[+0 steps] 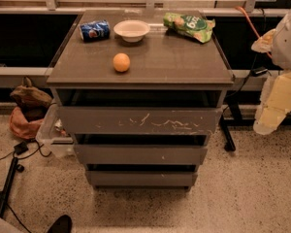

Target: Open top drawer

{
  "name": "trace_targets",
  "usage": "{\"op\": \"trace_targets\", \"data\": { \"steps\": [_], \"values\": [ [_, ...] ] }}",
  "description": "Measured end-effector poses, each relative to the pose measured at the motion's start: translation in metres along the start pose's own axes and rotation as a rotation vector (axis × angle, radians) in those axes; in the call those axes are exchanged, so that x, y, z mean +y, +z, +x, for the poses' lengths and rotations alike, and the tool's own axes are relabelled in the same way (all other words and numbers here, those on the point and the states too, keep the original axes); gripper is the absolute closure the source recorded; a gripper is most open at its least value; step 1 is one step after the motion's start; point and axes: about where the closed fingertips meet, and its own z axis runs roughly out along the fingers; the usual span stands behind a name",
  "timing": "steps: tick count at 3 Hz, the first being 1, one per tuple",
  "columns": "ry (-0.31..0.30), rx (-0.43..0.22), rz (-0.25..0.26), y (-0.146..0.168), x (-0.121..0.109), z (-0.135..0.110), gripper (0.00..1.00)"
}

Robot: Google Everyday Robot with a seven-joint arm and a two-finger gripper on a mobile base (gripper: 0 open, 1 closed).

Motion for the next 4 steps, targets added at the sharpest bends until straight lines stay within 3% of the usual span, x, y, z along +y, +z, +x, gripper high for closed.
{"op": "trace_targets", "data": {
  "steps": [1,2,3,4],
  "values": [
    [0.000,0.000,0.000,0.000,0.000,0.000,0.00],
    [0.001,-0.049,-0.011,0.025,-0.003,-0.008,0.00],
    [-0.012,-0.161,-0.031,0.077,-0.014,-0.027,0.00],
    [-0.040,-0.274,-0.102,0.126,-0.017,-0.045,0.00]
  ]
}}
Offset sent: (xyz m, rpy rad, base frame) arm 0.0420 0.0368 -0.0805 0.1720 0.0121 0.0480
